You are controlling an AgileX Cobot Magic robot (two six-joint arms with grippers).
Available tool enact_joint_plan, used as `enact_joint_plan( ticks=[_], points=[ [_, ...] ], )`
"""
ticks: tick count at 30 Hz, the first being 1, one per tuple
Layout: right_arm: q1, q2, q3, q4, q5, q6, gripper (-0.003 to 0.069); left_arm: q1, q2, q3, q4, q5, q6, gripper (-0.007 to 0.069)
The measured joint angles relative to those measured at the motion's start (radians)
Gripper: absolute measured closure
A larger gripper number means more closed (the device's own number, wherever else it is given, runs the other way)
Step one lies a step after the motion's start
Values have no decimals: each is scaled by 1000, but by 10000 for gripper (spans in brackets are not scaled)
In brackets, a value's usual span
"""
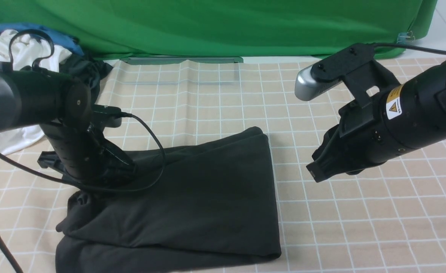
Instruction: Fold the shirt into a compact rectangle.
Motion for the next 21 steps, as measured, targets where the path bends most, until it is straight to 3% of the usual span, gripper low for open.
enact_joint_plan(
  ticks=[4, 17, 21],
  points=[
    [0, 0, 0, 0, -6, -1, 621, 0, -14, -4, -2, 13, 3, 580],
    [0, 0, 1, 0, -21, -1, 621, 0, -117, -20, 33, 10, -11, 587],
    [0, 0, 1, 0, -29, -1, 621, 0, -117, -20, 105, -21, -98, 587]
  ],
)
